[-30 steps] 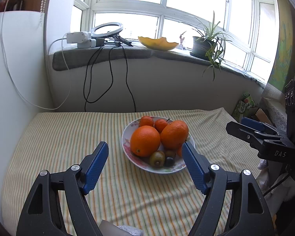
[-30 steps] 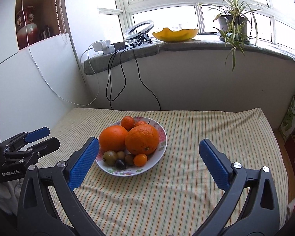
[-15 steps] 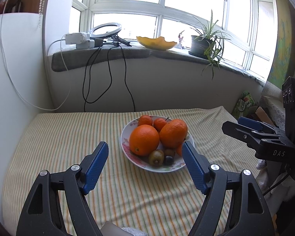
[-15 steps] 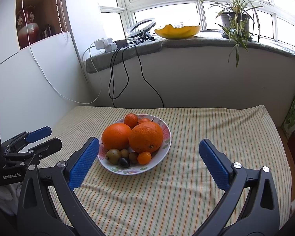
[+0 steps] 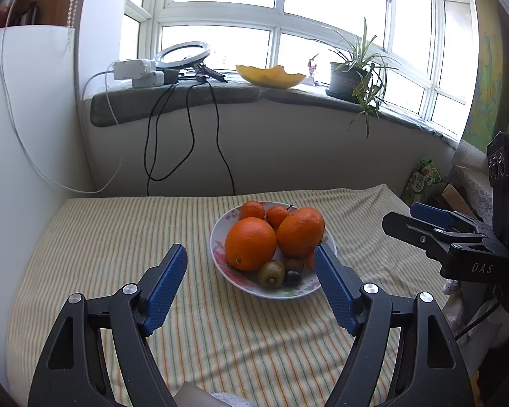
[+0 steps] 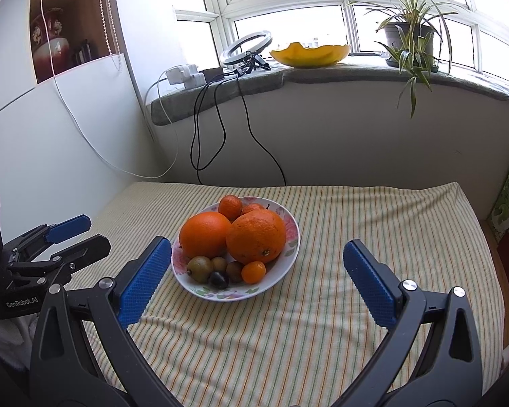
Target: Organize fruits
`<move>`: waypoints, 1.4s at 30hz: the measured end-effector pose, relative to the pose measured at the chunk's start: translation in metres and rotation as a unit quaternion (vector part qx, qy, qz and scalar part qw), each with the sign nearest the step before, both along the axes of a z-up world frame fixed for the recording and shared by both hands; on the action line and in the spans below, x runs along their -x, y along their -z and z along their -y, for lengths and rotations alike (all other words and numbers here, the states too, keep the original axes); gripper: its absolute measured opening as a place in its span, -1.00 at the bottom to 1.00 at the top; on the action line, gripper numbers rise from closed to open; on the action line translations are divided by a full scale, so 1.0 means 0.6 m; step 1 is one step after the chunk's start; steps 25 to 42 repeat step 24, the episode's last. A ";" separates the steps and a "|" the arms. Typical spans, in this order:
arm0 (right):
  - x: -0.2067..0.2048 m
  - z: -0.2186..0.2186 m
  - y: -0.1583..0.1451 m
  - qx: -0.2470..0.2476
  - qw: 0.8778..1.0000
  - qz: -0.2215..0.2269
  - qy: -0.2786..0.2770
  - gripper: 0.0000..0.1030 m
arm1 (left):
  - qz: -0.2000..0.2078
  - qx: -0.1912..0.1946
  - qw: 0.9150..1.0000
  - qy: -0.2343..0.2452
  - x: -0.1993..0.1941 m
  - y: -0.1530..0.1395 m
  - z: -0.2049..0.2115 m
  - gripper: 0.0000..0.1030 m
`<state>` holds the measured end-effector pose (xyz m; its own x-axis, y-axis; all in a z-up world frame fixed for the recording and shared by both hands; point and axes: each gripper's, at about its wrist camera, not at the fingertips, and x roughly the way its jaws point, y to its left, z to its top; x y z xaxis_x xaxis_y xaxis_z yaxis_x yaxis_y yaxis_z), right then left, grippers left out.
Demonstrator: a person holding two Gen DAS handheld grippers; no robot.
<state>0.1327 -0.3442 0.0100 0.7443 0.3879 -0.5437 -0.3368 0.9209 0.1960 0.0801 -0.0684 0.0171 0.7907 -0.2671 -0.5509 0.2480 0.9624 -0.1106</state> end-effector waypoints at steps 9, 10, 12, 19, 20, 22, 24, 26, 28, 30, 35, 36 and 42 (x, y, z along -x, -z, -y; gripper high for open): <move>0.001 0.000 0.001 -0.001 1.000 -0.001 0.002 1.00 | 0.000 -0.003 1.000 0.002 0.001 0.000 0.003 0.50; 0.001 0.001 0.002 -0.001 1.000 -0.002 0.003 1.00 | 0.001 -0.003 1.000 0.002 0.001 0.000 0.003 0.50; 0.001 0.002 0.003 -0.001 1.000 -0.002 0.006 1.00 | 0.002 -0.004 1.000 0.004 0.001 0.000 0.004 0.50; -0.002 0.009 0.008 -0.007 1.000 -0.009 0.011 1.00 | 0.004 -0.004 1.000 0.007 0.000 0.000 0.004 0.50; -0.002 0.009 0.009 -0.006 1.000 -0.010 0.011 1.00 | 0.004 -0.004 1.000 0.008 0.000 0.000 0.004 0.50; -0.002 0.009 0.011 -0.005 1.000 -0.010 0.012 1.00 | 0.004 -0.004 1.000 0.009 -0.001 0.001 0.004 0.50; -0.002 0.009 0.012 -0.005 1.000 -0.011 0.014 1.00 | 0.002 -0.004 1.000 0.009 -0.002 0.003 0.003 0.50; -0.002 0.009 0.012 -0.005 1.000 -0.011 0.014 1.00 | 0.002 -0.004 1.000 0.009 -0.002 0.003 0.003 0.50; -0.002 0.009 0.012 -0.005 1.000 -0.011 0.014 1.00 | 0.002 -0.004 1.000 0.009 -0.002 0.003 0.003 0.50; -0.002 0.009 0.012 -0.005 1.000 -0.011 0.014 1.00 | 0.002 -0.004 1.000 0.009 -0.002 0.003 0.003 0.50; -0.002 0.009 0.012 -0.005 1.000 -0.011 0.014 1.00 | 0.002 -0.004 1.000 0.009 -0.002 0.003 0.003 0.50; -0.002 0.009 0.012 -0.005 1.000 -0.011 0.014 1.00 | 0.002 -0.004 1.000 0.009 -0.002 0.003 0.003 0.50; -0.002 0.009 0.012 -0.005 1.000 -0.011 0.014 1.00 | 0.002 -0.004 1.000 0.009 -0.002 0.003 0.003 0.50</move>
